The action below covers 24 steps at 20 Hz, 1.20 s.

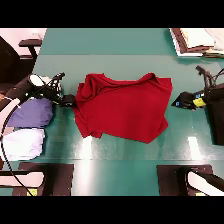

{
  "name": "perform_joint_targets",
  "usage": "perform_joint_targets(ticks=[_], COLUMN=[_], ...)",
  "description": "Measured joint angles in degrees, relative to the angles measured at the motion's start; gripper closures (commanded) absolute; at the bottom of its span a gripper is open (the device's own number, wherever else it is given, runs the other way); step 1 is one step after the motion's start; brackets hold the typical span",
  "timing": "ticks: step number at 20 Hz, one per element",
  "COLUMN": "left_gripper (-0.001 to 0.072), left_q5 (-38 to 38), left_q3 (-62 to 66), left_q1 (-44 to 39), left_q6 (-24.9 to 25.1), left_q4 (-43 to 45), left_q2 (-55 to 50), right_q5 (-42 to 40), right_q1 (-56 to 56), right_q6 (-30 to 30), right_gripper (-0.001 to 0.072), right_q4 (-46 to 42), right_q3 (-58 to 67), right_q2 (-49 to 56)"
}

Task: Fold the shirts.

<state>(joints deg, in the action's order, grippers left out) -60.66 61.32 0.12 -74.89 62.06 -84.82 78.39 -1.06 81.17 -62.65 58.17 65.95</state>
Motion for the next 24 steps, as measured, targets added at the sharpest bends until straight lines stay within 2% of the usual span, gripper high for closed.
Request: perform_joint_targets(ticks=[1,2,3,5,8,9,11,13,14,15,19,24], left_gripper=[0.0676,0.0676,0.0676,0.0676,0.0676,0.0676,0.0676,0.0676,0.0676,0.0676,0.0676,0.0676], left_q5=[-0.02,-0.37,-0.66,-1.29,-1.44,-1.44,-1.44,-1.42,-1.42,-1.46,-2.54,-3.41], left_q3=[0.02,0.13,0.24,0.55,0.79,0.83,0.87,0.87,0.87,0.87,2.01,13.51], left_q1=[-0.04,-0.09,-0.09,-0.15,-0.15,-0.15,-0.17,-0.17,-0.17,-0.2,-0.15,0.5], left_q6=[-0.02,-0.02,-0.02,0.0,0.17,0.2,0.22,0.24,0.24,0.24,0.26,-0.33], left_q4=[0.04,0.22,0.28,0.42,0.63,0.63,0.68,0.72,0.72,0.7,0.92,1.57], left_q2=[0.09,0.35,0.76,2.25,5.14,5.92,6.91,7.39,7.56,7.69,11.19,23.43], right_q5=[-0.44,-0.81,-0.81,-0.9,-4.72,-6.54,-10.49,-13.64,-15.26,-16.74,-18.73,-13.7], right_q1=[-0.42,-1.03,-1.68,-2.82,-2.97,-2.56,-1.27,0.42,1.11,1.77,2.25,-3.72], right_q6=[0.52,0.79,1.09,1.9,2.34,2.4,2.6,2.73,2.73,2.73,2.16,1.05], right_gripper=[0.0213,0.0169,0.0172,0.0272,0.0288,0.0352,0.0364,0.0544,0.0676,0.0699,0.0699,0.0699], right_q4=[0.0,-0.04,-0.07,-0.09,1.57,2.73,4.94,7.34,7.74,7.8,7.87,8.28], right_q3=[-2.03,-4.46,-6.78,-11.82,-18.99,-20.92,-23.87,-25.55,-26.08,-26.43,-24.13,-5.86], right_q2=[-0.44,-0.87,-1.18,-1.55,-1.86,-1.9,-1.95,-2.03,-2.03,-2.03,-4.61,-14.95])
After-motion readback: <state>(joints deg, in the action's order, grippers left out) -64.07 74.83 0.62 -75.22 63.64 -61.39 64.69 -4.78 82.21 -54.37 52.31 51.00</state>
